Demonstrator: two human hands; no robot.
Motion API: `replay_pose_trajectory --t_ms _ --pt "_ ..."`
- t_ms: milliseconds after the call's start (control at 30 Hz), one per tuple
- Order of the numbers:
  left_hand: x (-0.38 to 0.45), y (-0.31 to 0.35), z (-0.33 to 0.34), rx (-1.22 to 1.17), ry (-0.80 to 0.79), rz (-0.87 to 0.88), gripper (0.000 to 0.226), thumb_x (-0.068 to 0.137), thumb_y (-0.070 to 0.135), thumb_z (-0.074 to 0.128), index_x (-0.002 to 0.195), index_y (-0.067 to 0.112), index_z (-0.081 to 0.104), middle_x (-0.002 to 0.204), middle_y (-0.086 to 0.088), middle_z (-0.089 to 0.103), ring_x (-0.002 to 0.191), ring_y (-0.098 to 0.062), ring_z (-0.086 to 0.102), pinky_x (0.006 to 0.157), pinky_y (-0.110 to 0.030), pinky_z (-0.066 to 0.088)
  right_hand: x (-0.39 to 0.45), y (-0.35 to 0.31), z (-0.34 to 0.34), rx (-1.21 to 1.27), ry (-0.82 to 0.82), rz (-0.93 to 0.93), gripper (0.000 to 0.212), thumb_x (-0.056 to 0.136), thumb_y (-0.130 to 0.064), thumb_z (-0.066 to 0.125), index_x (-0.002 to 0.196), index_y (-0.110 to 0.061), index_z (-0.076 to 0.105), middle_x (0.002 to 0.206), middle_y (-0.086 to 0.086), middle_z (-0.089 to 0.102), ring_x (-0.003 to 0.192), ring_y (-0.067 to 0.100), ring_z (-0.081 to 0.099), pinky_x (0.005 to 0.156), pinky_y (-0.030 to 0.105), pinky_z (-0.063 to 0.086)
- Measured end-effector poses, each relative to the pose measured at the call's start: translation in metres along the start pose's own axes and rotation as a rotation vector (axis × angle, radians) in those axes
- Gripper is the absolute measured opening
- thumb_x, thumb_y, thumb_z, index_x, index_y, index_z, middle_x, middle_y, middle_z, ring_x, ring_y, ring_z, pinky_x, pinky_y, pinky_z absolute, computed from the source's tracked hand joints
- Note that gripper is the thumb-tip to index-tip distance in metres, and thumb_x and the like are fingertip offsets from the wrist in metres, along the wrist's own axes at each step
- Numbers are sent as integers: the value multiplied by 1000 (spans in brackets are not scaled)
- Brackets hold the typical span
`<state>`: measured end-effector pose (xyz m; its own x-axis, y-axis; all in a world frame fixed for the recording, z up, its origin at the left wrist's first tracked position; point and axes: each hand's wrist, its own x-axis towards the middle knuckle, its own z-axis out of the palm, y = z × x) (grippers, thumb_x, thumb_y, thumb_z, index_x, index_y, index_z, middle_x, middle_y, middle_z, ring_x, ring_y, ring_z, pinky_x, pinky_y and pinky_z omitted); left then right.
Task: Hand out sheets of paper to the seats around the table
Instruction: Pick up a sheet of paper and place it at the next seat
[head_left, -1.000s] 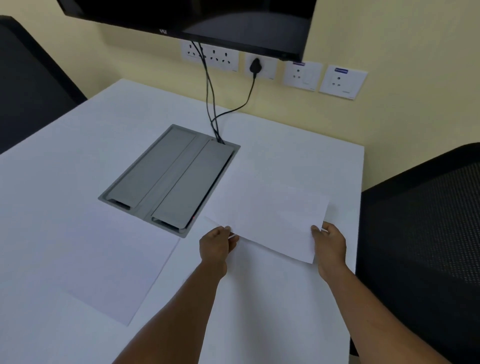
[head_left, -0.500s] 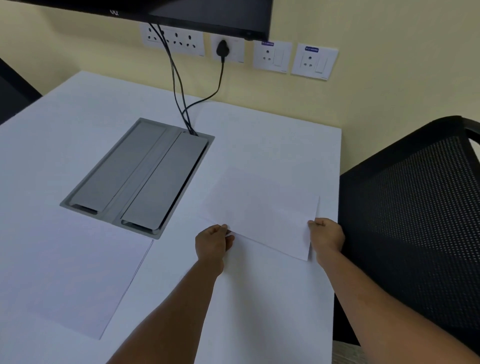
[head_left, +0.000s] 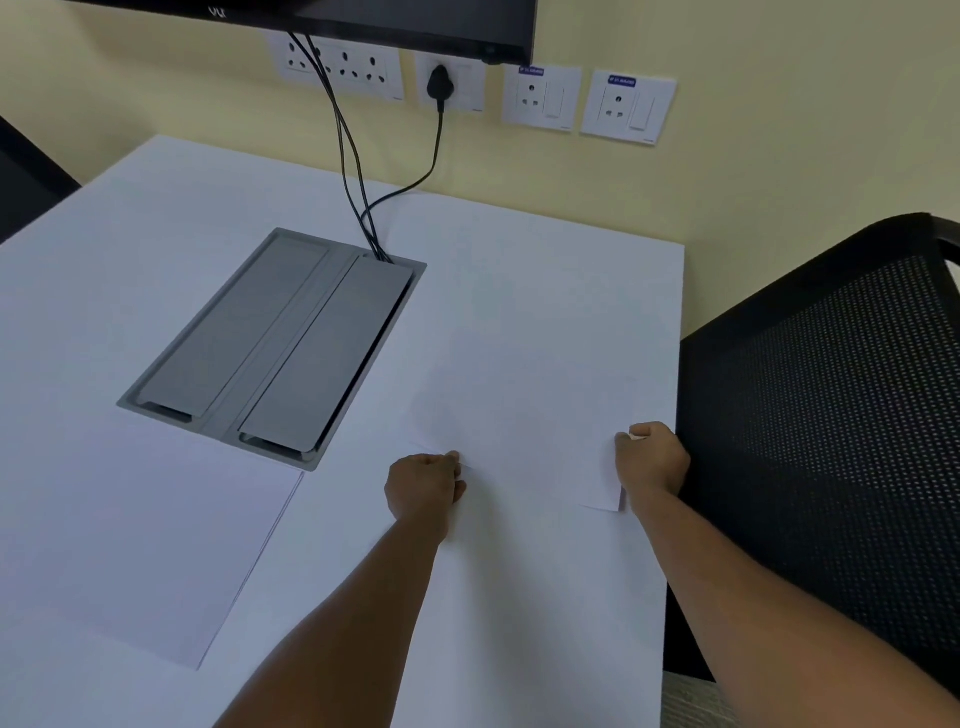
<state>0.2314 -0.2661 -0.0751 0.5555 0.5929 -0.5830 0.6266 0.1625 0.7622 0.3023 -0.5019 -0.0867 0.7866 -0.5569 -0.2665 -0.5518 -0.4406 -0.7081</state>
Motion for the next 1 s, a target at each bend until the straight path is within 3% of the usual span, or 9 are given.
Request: replay_pose_trajectory --t_ms 200,367,533,700,867,1000 --pt "4 -4 0 96 21 64 33 79 29 75 51 16 67 44 5 66 46 -12 69 71 -28 56 -4 3 -2 -26 -18 1 19 85 -18 65 103 -11 65 98 9 69 87 28 67 78 41 59" --pt "5 -7 -9 101 47 63 34 80 35 73 53 15 67 43 7 65 43 -8 66 57 -22 46 -15 3 -7 -20 -27 -69 20 88 -16 63 106 -10 65 104 11 70 92 29 66 82 44 58" --pt "4 -17 -44 157 78 175 37 82 43 67 55 18 64 48 5 67 55 -14 68 62 -28 51 -70 -17 12 -102 -42 -484 18 91 -15 62 108 -10 66 94 7 64 79 20 58 70 28 43" --pt "-1 -35 -103 160 201 262 34 86 42 65 59 22 56 56 9 60 59 -8 56 54 -22 36 -156 -51 58 -140 -176 -823 16 85 -13 68 101 -12 69 86 4 66 83 23 59 66 29 46" --pt "3 -44 -165 148 344 282 21 89 41 60 76 24 62 75 8 65 73 -12 61 59 -20 39 -224 -71 103 -262 -340 -1015 25 88 -19 65 111 -11 68 99 8 70 95 29 61 77 41 54" --pt "10 -51 -207 247 459 321 25 91 38 60 106 20 67 108 0 65 98 -18 59 82 -28 45 -258 -77 136 -418 -472 -1117 38 92 -29 57 127 -15 60 120 3 67 114 26 56 89 39 48"
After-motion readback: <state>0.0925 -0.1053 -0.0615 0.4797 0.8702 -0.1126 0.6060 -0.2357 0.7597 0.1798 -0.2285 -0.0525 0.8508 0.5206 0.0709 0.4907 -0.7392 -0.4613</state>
